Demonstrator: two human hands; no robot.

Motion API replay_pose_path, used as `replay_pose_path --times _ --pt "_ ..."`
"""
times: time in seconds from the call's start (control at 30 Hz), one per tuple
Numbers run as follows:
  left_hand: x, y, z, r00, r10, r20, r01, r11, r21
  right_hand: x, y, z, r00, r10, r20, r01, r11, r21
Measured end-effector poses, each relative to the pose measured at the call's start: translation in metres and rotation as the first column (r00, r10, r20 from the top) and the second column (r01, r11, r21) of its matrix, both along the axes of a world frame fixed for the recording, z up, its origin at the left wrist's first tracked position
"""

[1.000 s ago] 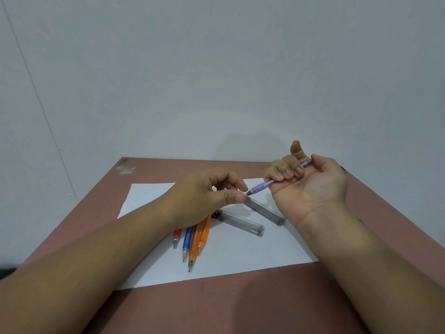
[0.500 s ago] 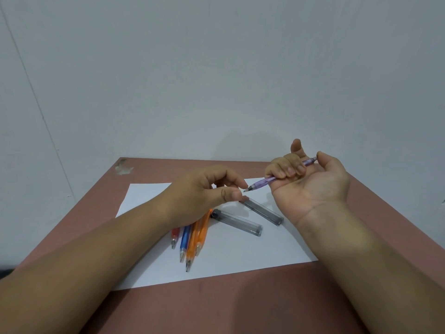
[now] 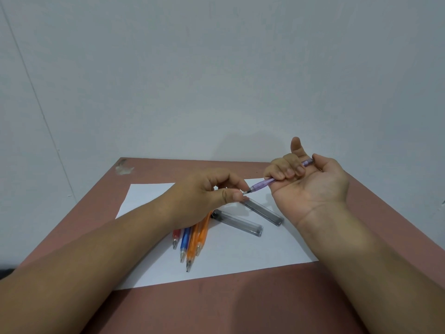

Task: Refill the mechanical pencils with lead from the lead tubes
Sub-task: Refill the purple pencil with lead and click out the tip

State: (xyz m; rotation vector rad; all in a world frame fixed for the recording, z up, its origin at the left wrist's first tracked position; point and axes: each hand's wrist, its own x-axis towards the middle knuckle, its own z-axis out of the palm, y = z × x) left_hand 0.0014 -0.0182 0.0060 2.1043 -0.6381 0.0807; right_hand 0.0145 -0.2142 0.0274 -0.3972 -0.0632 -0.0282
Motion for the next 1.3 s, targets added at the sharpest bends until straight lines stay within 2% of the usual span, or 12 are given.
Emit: replay_pose_path --times 0.63,0.73,0.8,0.93,1.07,1.2,1.3 --pt "0.006 0.0 -0.005 1.0 0.019 0.017 -0.019 1.0 -0.005 -0.001 0.006 -0.002 1.0 0.03 0.006 -0.03 1.0 -0.004" --pt "0.008 0.001 -0.005 0.999 0.03 0.019 -0.029 0.999 -0.026 -0.002 0.012 -0.001 1.0 0.012 -0.02 -0.013 0.998 -0.067" --pt "0.009 0.002 -0.005 0.999 0.041 0.028 -0.04 0.998 -0.046 -0.004 0.017 -0.002 0.999 0.016 -0.041 -0.023 0.985 -0.172" --pt "0.01 0.004 -0.006 0.995 0.058 0.083 -0.06 0.998 0.025 -0.007 0.022 -0.007 0.999 -0.029 -0.046 0.002 0.868 -0.496" --pt "0.003 0.002 0.002 0.99 0.06 0.128 -0.085 0.978 0.193 -0.01 0.014 -0.003 0.996 -0.09 0.009 0.073 0.74 -0.669" --pt "-0.012 -0.019 0.008 0.975 0.022 0.221 -0.115 0.902 0.415 -0.011 -0.002 0.01 0.984 -0.172 0.049 0.133 0.521 -0.843" --pt "-0.023 -0.038 0.009 0.976 -0.067 0.206 -0.057 0.838 0.543 -0.019 -0.016 0.024 0.979 -0.17 0.112 0.163 0.324 -0.932"
